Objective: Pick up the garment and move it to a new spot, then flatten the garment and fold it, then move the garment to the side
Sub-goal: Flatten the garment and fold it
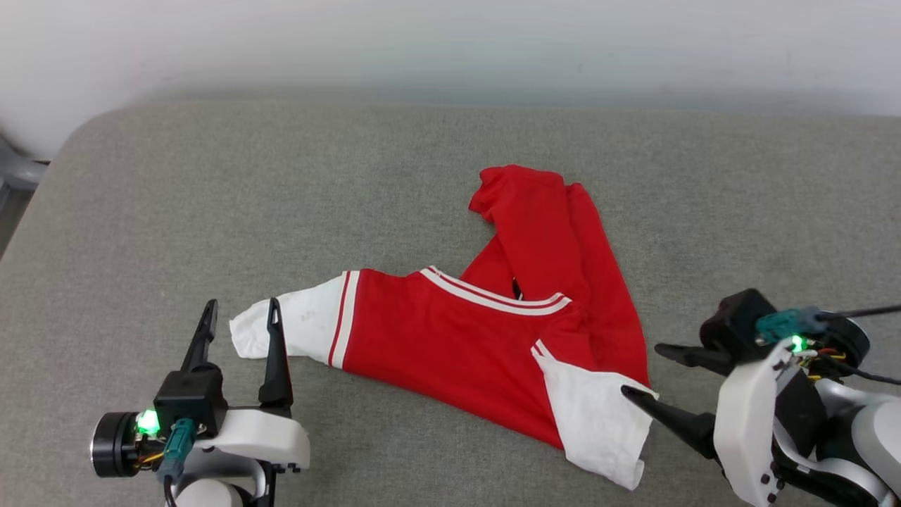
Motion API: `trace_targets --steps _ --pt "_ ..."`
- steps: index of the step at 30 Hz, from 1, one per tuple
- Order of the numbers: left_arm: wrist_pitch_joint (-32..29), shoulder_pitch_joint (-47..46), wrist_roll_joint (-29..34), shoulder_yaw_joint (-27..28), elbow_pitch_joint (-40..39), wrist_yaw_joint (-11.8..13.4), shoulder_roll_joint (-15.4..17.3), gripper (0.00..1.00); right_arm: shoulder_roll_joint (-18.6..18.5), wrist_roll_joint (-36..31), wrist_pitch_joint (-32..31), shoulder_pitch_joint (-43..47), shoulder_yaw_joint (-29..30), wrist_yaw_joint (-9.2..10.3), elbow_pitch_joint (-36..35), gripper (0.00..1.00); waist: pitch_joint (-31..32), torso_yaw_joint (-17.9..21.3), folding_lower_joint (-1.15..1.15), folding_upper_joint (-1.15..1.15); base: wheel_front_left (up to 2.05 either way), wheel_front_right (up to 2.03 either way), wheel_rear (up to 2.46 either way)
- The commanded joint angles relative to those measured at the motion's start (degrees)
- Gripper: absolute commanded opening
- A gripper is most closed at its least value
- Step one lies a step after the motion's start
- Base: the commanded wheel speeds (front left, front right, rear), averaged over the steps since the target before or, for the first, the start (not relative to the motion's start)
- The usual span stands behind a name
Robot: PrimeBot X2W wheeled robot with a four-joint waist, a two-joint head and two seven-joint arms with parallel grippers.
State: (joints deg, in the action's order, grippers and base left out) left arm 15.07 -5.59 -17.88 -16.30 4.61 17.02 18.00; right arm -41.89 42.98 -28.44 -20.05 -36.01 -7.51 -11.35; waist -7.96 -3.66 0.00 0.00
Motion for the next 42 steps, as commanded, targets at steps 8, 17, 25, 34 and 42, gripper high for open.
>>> trace_targets --steps 8,17,25,34,42 --pt "0.1 -3.1 4.2 2.7 0.1 -3.3 -4.3 1.0 1.5 3.0 -5.4 -8.8 -9.7 0.04 8.3 1.0 -6.5 -1.9 0.0 0.0 0.0 0.0 0.0" --pt "0.1 -5.2 7.4 5.0 1.3 -6.3 -7.6 1.0 4.1 2.5 -1.8 -11.9 -23.3 0.07 21.4 1.0 -9.4 -3.2 0.0 0.0 0.0 0.0 0.0" --pt "0.1 -4.6 9.4 7.6 2.4 -8.0 -9.2 1.0 3.0 3.3 9.4 -20.0 -25.2 0.09 23.9 0.0 -8.0 -1.8 0.0 0.0 0.0 0.0 0.0" --pt "0.1 -4.6 11.0 9.4 3.1 -9.5 -10.7 1.0 -0.4 0.2 18.8 -30.8 -20.8 0.06 28.0 0.0 -6.7 -1.3 0.0 0.0 0.0 0.0 0.0" --pt "0.1 -2.5 12.0 11.1 3.7 -10.3 -11.8 1.0 -3.2 -1.8 24.1 -28.2 -20.8 0.06 30.7 0.0 -4.6 -0.9 0.0 0.0 0.0 0.0 0.0"
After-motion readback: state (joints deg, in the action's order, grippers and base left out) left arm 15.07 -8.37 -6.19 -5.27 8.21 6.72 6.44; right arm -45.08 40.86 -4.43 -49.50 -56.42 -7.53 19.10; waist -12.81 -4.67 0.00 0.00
